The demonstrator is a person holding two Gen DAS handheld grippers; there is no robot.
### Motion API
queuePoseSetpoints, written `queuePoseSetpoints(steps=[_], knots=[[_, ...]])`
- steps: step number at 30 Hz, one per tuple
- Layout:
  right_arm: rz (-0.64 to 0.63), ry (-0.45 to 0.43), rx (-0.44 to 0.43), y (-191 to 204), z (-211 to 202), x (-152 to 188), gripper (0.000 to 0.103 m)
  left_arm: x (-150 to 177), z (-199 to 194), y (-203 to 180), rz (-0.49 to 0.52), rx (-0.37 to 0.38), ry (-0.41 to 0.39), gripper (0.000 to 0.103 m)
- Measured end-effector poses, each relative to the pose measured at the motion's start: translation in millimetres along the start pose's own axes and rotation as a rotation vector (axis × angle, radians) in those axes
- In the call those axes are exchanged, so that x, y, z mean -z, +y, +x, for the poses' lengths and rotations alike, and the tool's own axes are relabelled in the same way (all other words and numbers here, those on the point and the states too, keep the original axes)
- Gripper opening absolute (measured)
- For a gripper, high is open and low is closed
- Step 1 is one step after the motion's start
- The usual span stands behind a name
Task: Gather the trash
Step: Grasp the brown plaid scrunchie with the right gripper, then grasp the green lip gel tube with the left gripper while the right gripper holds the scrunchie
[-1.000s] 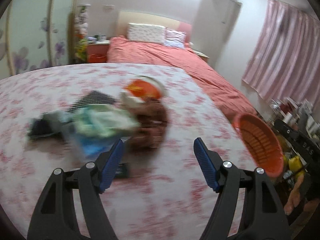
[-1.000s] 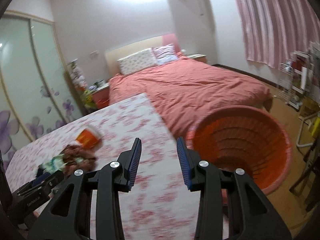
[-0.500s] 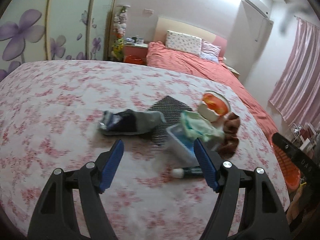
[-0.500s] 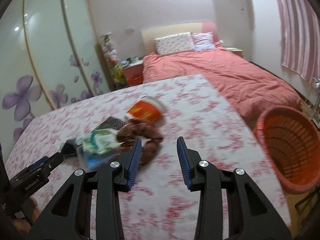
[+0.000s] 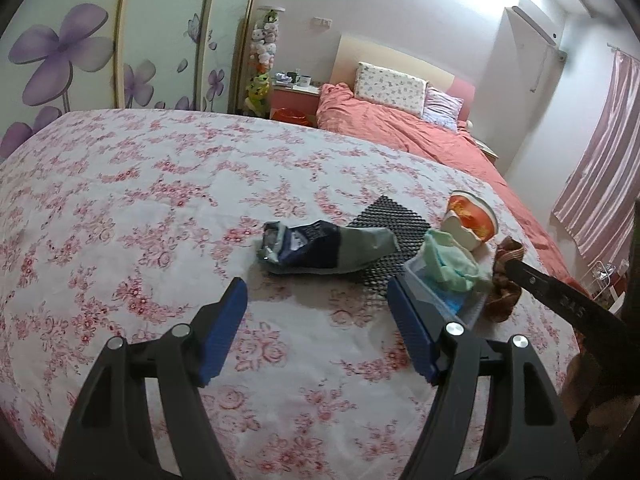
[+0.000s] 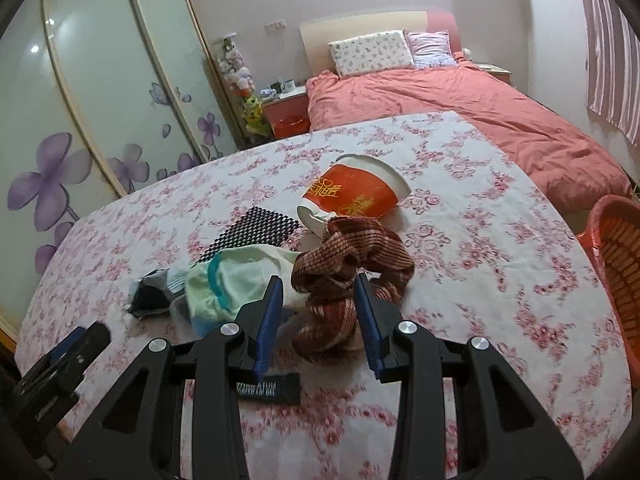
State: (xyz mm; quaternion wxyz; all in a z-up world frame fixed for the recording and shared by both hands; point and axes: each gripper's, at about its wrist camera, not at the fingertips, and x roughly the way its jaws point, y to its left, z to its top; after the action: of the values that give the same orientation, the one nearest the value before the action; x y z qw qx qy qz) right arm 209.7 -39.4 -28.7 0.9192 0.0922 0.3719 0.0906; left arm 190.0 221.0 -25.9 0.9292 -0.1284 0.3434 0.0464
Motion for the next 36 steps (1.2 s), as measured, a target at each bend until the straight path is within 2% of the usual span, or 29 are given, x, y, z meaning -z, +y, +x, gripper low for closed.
queuePoseSetpoints(steps=[3,6,9,17,25,36], knots=[[0.006,0.016,0.02,0.6,11.6,0.0,0.036,0.9,1.0,1.7,-0.004,-0.003,0.006,0.071],[0.021,0.021,0.02,-4.3,12.5,1.3,0.019,2.1,2.4,0.7,0.004,0.001,0.01,0.071],[0.023,0.0,0.024,-9.8,5.3,2.4,0.013,4.5,5.3,-3.5,0.015,0.011,0.02,0.071],[0.043,-0.044,0.039,-27.1,-16.2,5.4,0.011,20.6,18.7,-31.6,0.083,0.071,0.08,0.066],[0.059,-0.049,0.043,-39.4,-24.8,8.9,0.011,30.1,42.2,-44.1,0.135,0.063,0.156,0.06],[0.059,-0.064,0.036,-43.5,-34.9,11.8,0.011,40.5,38.1,-53.9,0.193,0.068,0.182,0.057]])
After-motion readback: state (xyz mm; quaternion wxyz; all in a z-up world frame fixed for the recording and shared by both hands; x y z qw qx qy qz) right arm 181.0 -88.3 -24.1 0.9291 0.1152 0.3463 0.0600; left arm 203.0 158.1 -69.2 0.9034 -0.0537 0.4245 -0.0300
